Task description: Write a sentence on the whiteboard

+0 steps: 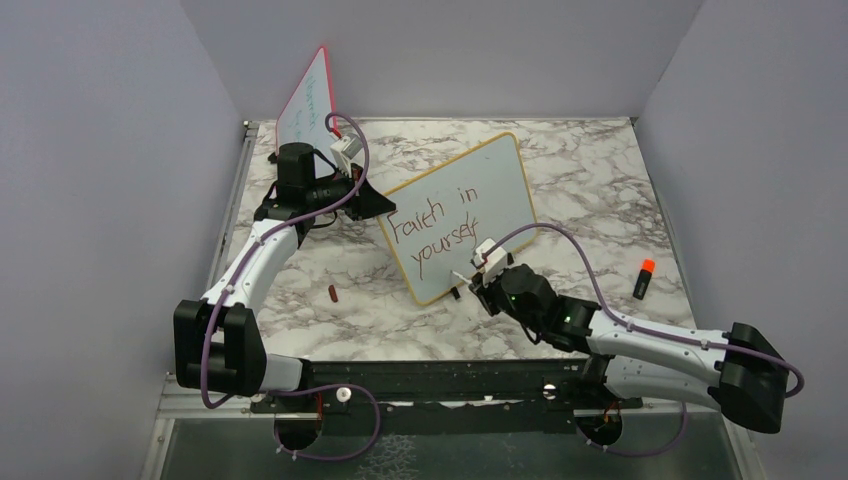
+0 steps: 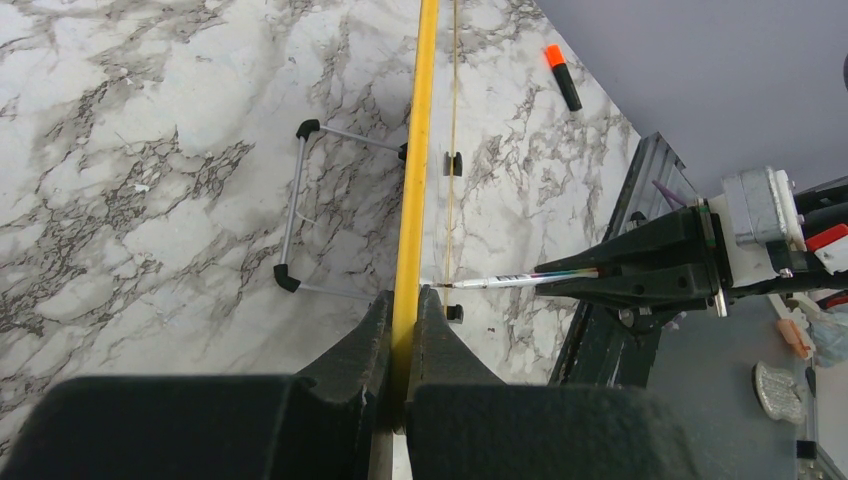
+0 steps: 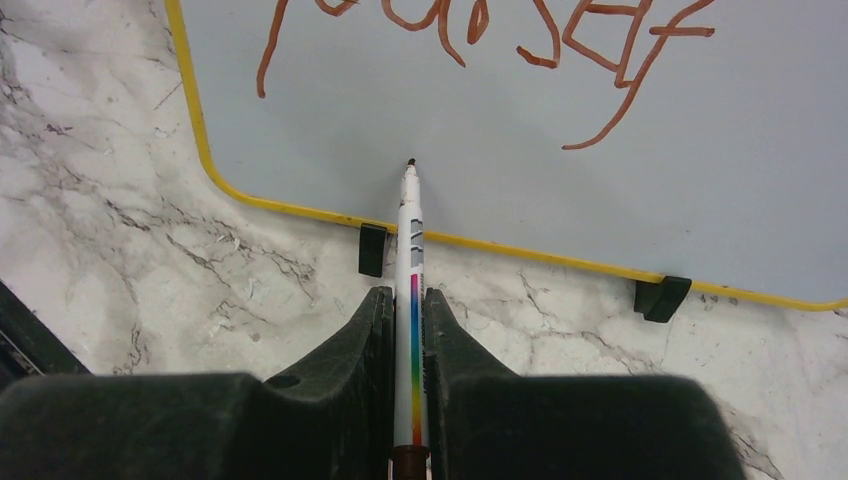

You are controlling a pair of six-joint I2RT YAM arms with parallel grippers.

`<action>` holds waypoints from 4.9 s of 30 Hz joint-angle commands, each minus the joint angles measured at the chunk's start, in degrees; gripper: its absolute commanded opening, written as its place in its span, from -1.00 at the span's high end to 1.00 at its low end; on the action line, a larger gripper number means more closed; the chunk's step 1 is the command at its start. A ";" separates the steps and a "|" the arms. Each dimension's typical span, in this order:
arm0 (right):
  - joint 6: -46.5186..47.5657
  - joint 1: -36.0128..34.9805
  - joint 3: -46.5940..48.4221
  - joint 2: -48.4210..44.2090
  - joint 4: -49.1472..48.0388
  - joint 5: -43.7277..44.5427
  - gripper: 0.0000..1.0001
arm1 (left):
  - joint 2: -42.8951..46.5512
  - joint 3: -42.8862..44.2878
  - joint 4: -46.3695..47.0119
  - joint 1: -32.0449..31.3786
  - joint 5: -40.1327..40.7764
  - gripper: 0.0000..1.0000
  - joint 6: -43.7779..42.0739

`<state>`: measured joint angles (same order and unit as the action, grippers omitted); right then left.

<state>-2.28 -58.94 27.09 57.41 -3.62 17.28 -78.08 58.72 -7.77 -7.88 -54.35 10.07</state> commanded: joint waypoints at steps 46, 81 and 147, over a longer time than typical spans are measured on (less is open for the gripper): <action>-4.45 -0.56 5.90 1.84 2.05 9.82 0.99 | -1.11 -1.50 -4.69 1.19 6.93 1.00 -3.10; -7.78 -0.56 7.14 4.94 6.14 11.08 0.99 | -1.11 -1.50 -4.69 1.12 7.06 1.00 -3.08; -6.97 -0.47 7.75 3.16 6.97 15.47 0.99 | -1.11 -1.50 -4.68 1.12 6.97 1.00 -3.11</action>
<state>-10.33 -59.42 32.95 61.73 5.96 29.43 -78.08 58.72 -7.79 -7.49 -54.33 10.15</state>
